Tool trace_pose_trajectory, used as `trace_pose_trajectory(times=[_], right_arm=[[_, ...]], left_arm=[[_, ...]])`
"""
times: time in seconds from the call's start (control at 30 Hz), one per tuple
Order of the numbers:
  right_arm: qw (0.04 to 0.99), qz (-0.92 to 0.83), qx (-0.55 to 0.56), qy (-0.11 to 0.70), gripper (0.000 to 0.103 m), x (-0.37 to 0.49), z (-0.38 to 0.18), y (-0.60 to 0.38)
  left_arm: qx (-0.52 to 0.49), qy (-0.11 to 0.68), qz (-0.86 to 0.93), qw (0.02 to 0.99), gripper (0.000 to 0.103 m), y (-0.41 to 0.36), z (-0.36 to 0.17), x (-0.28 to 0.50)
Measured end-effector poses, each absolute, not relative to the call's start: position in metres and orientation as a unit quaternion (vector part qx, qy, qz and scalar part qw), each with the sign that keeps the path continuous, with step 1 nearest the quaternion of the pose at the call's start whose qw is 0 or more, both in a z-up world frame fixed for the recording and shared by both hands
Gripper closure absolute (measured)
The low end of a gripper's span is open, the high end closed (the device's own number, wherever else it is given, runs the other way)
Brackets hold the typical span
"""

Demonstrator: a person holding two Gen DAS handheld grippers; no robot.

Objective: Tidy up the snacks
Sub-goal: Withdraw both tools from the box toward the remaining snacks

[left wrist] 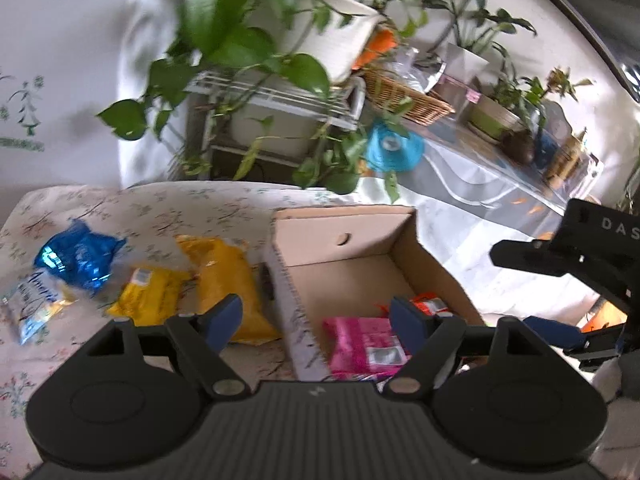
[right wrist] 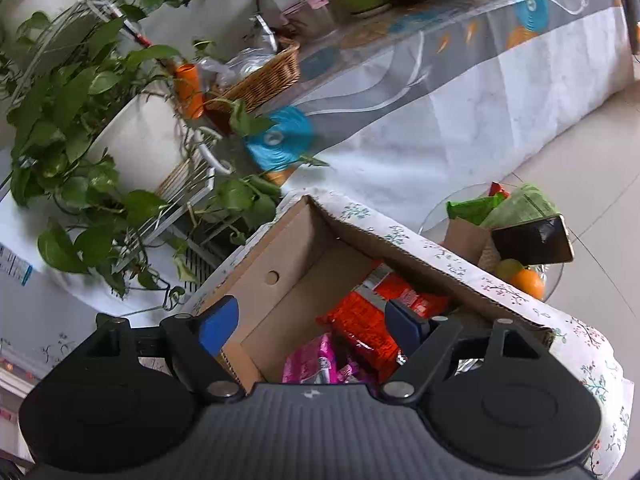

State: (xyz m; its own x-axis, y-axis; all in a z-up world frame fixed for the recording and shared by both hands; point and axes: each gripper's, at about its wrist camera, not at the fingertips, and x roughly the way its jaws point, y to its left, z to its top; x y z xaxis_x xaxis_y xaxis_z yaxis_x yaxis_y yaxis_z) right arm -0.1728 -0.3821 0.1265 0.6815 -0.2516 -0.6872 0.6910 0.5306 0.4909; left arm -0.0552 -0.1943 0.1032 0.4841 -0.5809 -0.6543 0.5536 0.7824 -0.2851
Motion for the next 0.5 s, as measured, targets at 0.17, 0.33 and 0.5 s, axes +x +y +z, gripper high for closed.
trace_pose_trajectory(times=[0.17, 0.33, 0.5], right_arm=[[0.845, -0.26, 0.374, 0.281, 0.017, -0.167, 0.129, -0.373], [0.86, -0.223, 0.357, 0.288, 0.017, -0.157, 0.13, -0.361], [0.868, -0.186, 0.355, 0.294, 0.017, -0.148, 0.129, -0.351]], left_arm=[[-0.013, 0.387, -0.314, 0.867, 0.023, -0.169, 0.098, -0.047], [-0.002, 0.393, -0.291, 0.872, 0.023, -0.145, 0.089, -0.037], [0.007, 0.396, -0.263, 0.88, 0.023, -0.127, 0.078, -0.026]])
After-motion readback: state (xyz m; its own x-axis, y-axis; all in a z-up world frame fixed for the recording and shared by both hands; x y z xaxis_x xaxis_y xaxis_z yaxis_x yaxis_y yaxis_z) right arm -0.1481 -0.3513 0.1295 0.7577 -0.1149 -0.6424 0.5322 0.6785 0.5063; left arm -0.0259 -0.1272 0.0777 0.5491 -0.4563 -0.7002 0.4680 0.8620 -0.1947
